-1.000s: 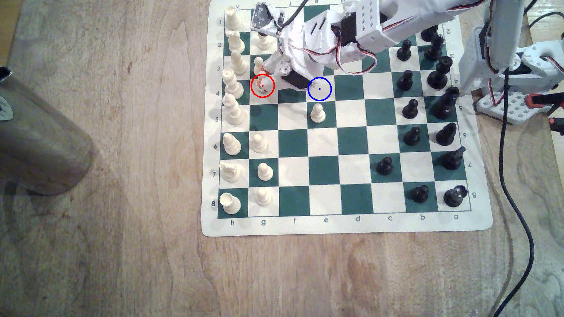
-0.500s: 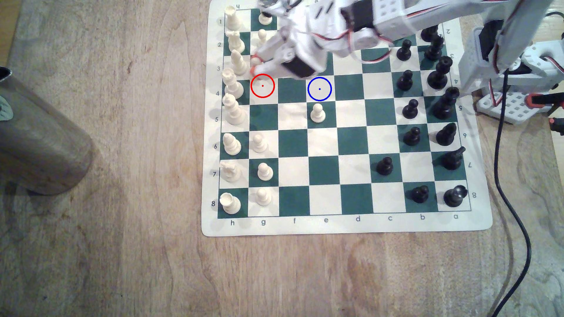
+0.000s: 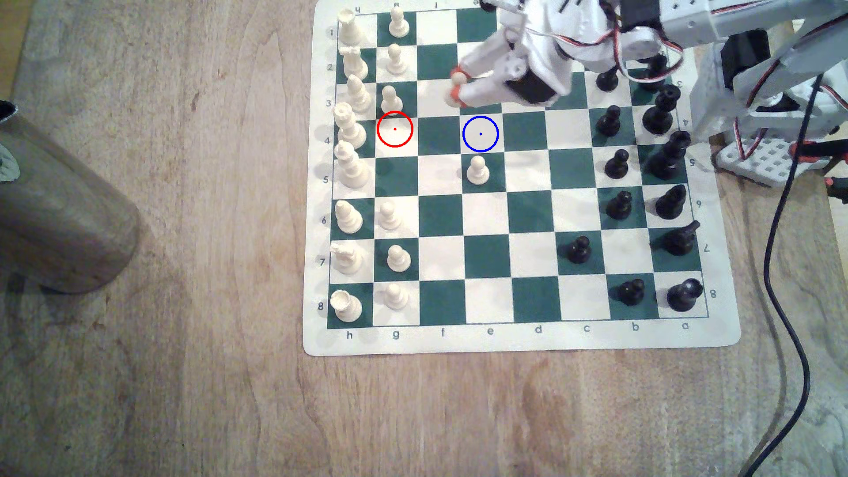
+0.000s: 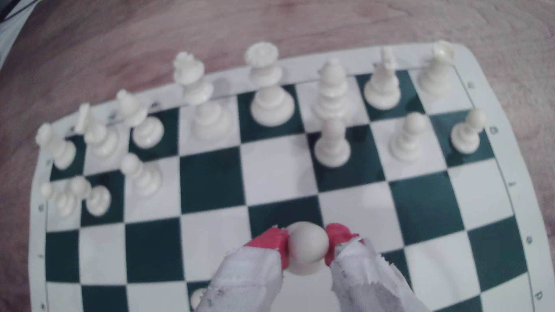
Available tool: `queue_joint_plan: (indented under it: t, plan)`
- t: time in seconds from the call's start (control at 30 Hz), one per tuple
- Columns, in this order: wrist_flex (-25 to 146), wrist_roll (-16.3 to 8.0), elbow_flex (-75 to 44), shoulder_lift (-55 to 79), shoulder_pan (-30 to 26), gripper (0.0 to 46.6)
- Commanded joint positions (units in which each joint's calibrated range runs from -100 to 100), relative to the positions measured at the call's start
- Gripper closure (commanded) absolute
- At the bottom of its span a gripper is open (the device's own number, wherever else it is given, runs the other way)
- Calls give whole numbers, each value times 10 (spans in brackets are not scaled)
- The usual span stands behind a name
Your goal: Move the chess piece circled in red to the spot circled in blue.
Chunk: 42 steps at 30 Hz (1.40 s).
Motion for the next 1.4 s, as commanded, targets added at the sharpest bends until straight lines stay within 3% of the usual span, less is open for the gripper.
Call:
queue_joint_plan:
  t: [0.0,0.33,1.17,1.33,1.37]
  plan:
    - [-1,1,22,-38,-9,464]
    - [-21,4,4,68,-24,464]
    - [-28,13,-53,140,-17,463]
    - [-26,17,-53,146,-11,440]
    - [-21,18,-54,147,-11,416]
